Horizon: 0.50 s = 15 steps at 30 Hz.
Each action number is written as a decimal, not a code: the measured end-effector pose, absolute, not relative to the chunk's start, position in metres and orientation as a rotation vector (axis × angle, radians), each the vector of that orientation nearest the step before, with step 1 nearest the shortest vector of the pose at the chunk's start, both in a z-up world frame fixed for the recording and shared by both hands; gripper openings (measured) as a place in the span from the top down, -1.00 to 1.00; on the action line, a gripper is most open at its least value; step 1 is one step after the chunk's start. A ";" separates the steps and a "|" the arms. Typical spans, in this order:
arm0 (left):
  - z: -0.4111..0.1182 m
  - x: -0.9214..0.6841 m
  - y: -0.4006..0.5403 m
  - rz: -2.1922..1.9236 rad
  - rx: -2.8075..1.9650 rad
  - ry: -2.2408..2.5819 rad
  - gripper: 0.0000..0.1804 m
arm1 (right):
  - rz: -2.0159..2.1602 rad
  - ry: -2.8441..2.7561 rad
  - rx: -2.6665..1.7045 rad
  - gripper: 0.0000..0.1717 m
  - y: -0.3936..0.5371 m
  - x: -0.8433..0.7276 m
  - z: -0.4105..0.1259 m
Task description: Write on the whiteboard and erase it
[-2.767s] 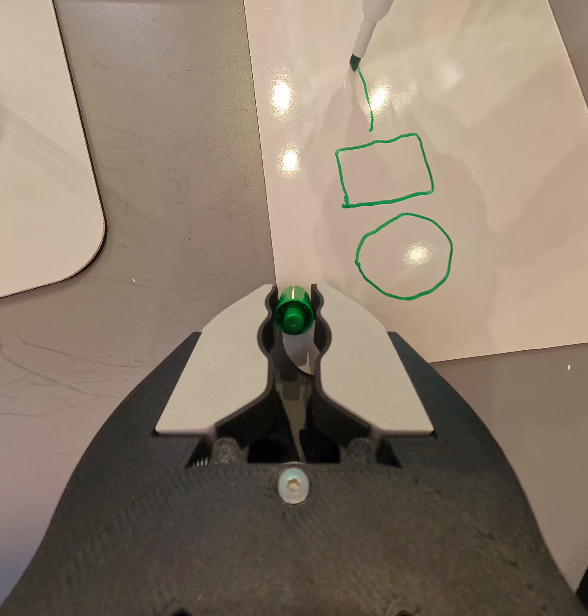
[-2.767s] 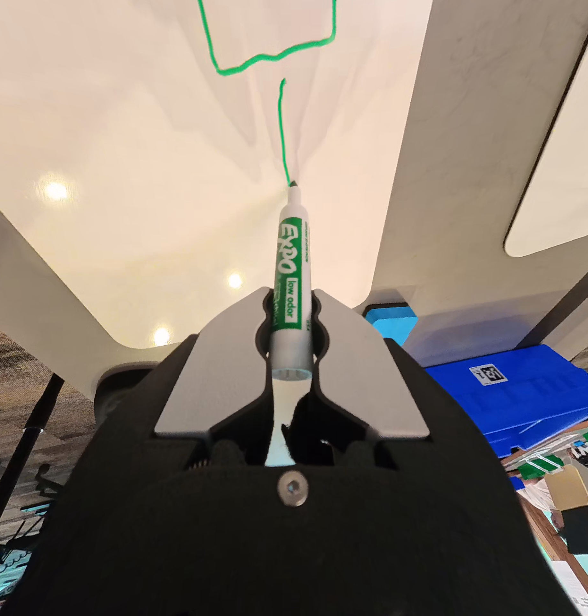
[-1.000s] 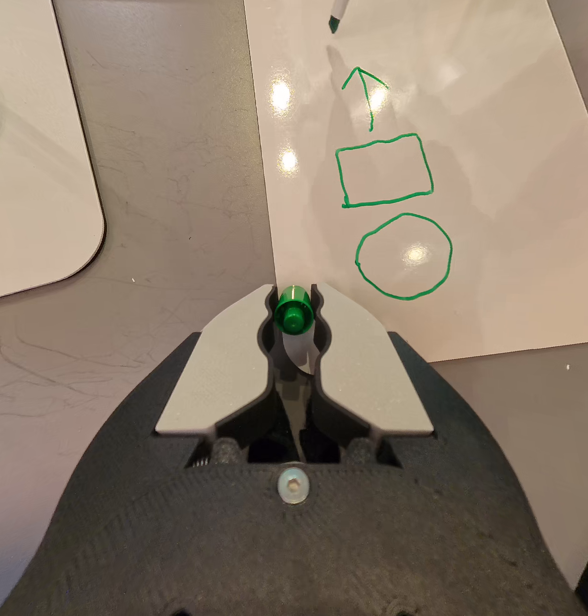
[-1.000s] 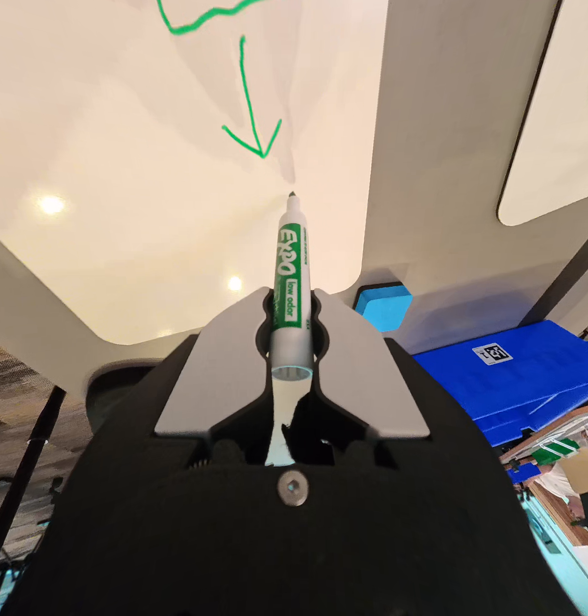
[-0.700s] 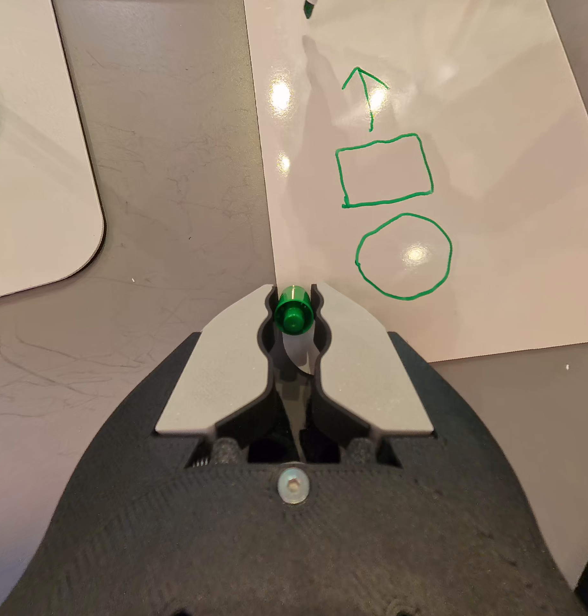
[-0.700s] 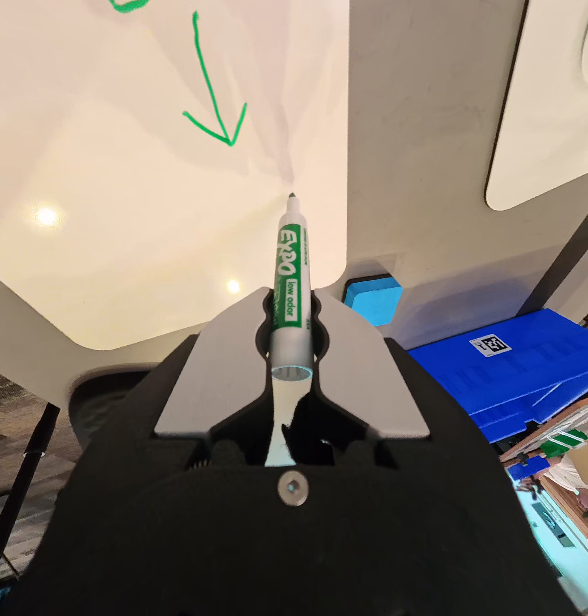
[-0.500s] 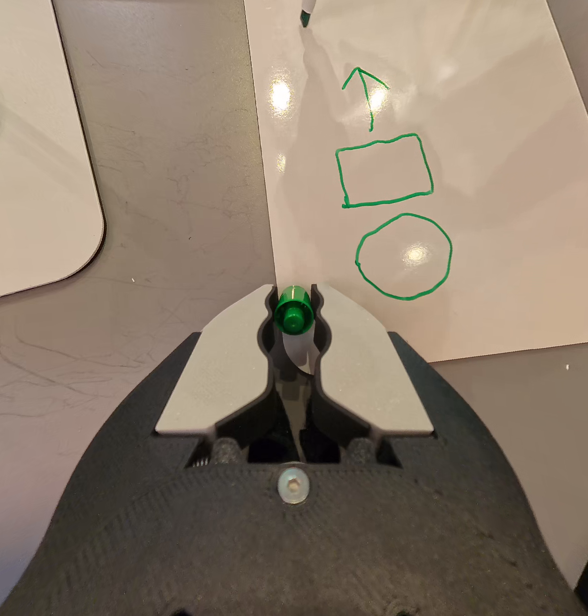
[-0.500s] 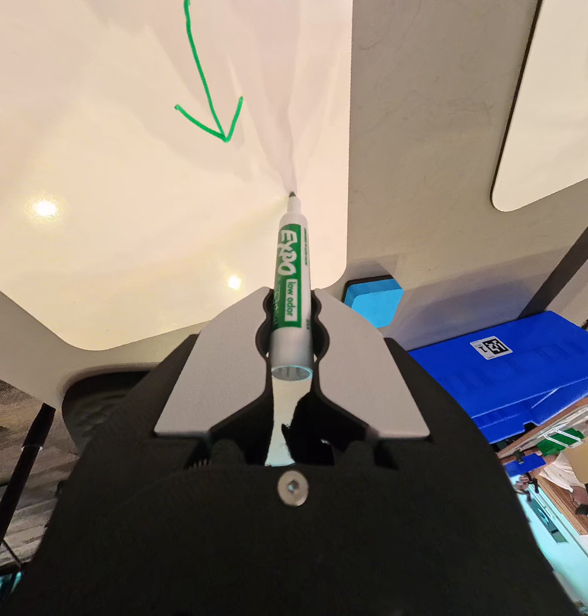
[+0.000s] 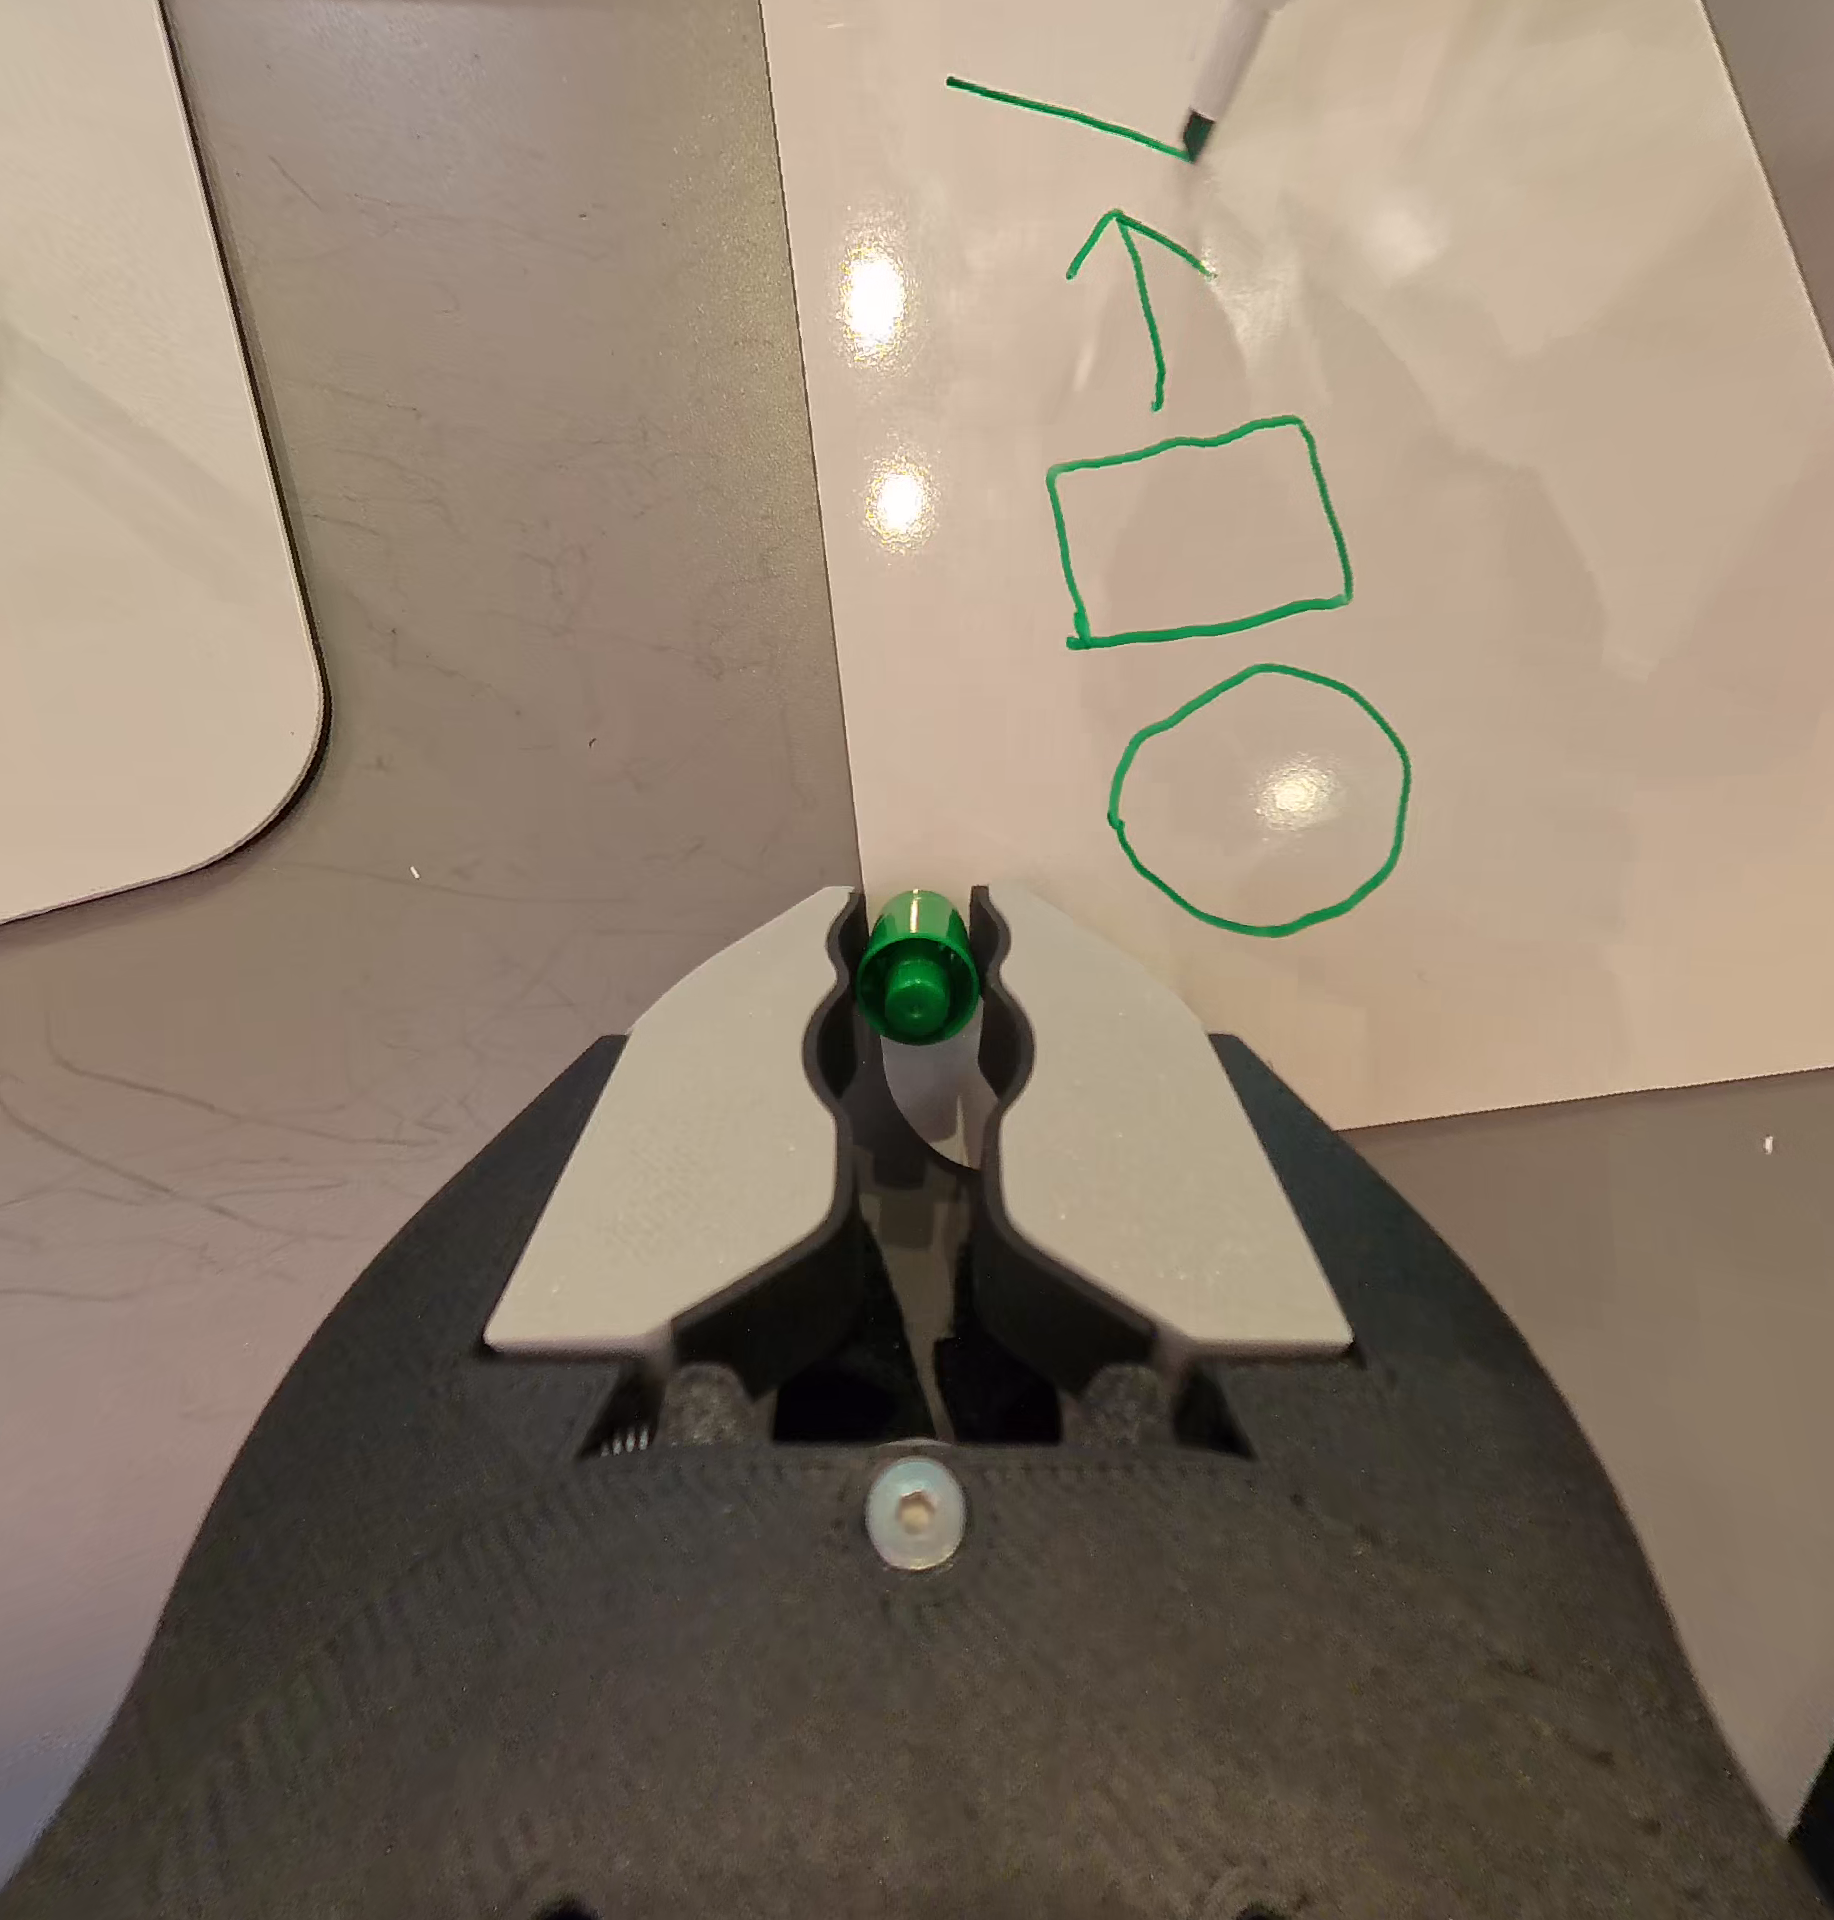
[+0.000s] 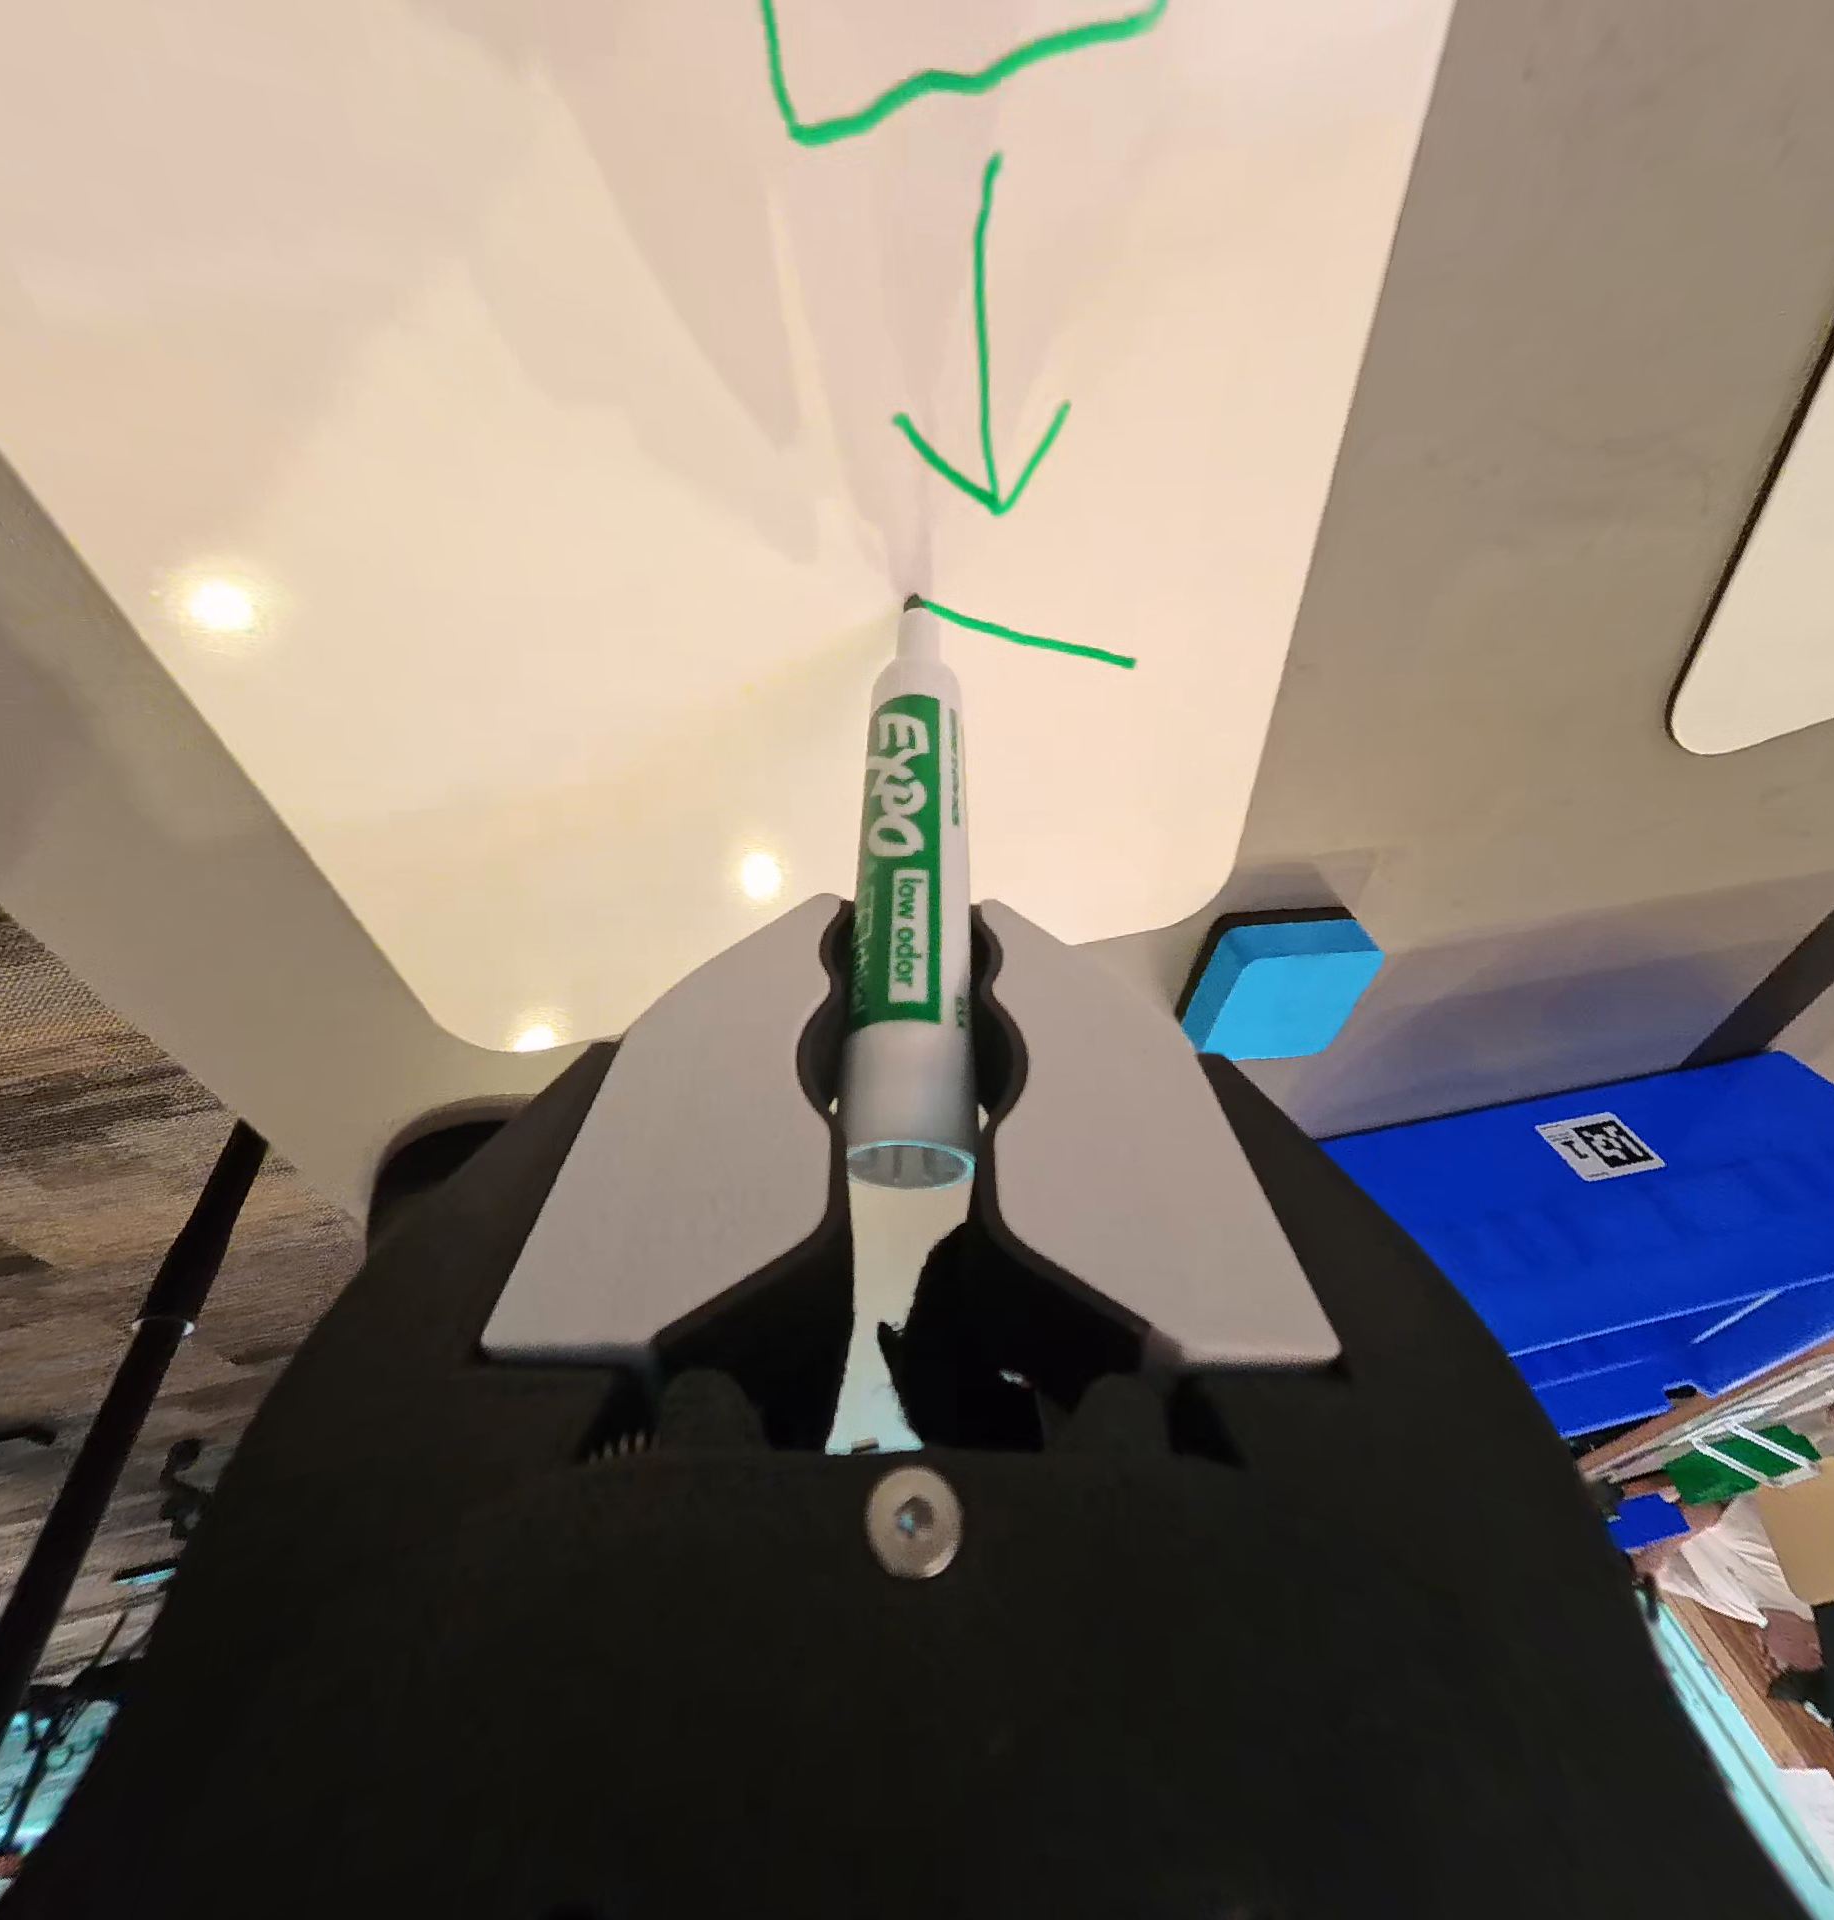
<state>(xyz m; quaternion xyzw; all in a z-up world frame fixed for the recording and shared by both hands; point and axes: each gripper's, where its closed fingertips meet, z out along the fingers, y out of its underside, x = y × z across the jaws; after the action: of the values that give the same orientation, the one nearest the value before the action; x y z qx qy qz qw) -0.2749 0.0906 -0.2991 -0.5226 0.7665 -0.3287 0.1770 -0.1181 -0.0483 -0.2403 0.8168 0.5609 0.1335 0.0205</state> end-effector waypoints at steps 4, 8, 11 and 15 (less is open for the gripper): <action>-0.299 -0.275 0.091 -0.930 -1.479 2.169 0.79 | 0.421 1.752 2.522 0.76 -0.055 -0.123 -0.240; -0.299 -0.275 0.091 -0.930 -1.479 2.169 0.79 | 0.415 1.735 2.527 0.76 -0.057 -0.120 -0.241; -0.299 -0.275 0.091 -0.930 -1.479 2.169 0.79 | 0.412 1.711 2.537 0.75 -0.060 -0.113 -0.242; -0.299 -0.275 0.091 -0.931 -1.480 2.169 0.79 | 0.424 1.667 2.554 0.75 -0.063 -0.099 -0.243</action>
<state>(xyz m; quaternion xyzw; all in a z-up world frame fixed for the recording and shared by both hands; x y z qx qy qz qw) -0.2749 0.0907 -0.2989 -0.5228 0.7663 -0.3288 0.1770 -0.0989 -0.0631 -0.2427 0.8290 0.5411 0.1377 0.0315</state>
